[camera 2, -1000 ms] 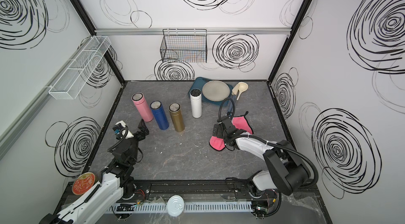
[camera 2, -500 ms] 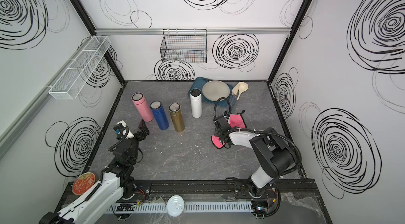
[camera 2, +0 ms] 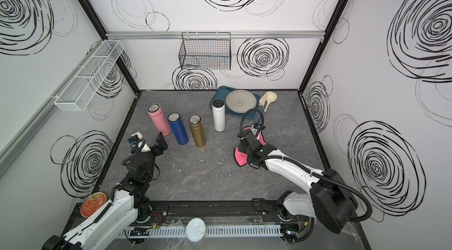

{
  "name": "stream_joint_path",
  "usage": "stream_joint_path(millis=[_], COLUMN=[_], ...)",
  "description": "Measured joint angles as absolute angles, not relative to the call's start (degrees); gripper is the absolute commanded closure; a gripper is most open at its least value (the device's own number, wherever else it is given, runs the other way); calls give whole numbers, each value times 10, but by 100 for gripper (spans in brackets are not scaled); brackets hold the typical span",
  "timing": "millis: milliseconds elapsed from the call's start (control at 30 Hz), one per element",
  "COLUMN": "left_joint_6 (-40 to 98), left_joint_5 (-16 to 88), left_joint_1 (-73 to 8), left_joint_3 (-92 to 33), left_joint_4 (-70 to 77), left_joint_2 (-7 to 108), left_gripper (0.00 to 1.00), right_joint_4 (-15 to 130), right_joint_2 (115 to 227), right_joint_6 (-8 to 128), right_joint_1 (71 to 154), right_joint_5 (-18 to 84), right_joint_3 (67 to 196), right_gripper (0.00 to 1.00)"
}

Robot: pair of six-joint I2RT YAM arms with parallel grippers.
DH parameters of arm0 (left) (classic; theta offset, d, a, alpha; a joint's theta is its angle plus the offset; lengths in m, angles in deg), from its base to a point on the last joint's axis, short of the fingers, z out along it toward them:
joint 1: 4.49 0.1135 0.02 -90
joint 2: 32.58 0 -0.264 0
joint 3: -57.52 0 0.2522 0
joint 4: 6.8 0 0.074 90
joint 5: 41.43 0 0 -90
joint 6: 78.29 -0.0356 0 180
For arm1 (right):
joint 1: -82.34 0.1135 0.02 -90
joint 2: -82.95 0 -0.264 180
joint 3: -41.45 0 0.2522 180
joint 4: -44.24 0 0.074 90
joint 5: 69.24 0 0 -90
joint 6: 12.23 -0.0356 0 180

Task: Wipe the surface of the thermos
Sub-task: Pick up the cleaning item at the center of the board.

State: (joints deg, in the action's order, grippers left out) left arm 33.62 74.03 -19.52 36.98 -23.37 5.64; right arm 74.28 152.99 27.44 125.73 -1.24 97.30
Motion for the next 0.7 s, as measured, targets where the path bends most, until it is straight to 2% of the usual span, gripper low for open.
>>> stream_joint_path(millis=[133, 233, 367, 600, 700], left_joint_6=[336, 326, 289, 172, 146], left_joint_5=[714, 709, 721, 840, 863], left_joint_1=[-214, -256, -360, -599, -631], left_joint_3=[340, 317, 278, 202, 201], left_joint_4=[-196, -176, -155, -171, -177], left_joint_2=[29, 14, 19, 106, 134], left_gripper=[1, 1, 1, 1, 1], right_joint_4=[779, 783, 789, 772, 770], right_joint_2=[1501, 1483, 1469, 1429, 1427], right_joint_6=[235, 227, 227, 238, 238], right_joint_1=[1321, 1340, 1340, 1339, 1339], right_joint_5=[-40, -49, -64, -80, -91], right_joint_3=[1047, 1072, 1069, 1019, 1018], right_gripper=[100, 100, 100, 100, 100])
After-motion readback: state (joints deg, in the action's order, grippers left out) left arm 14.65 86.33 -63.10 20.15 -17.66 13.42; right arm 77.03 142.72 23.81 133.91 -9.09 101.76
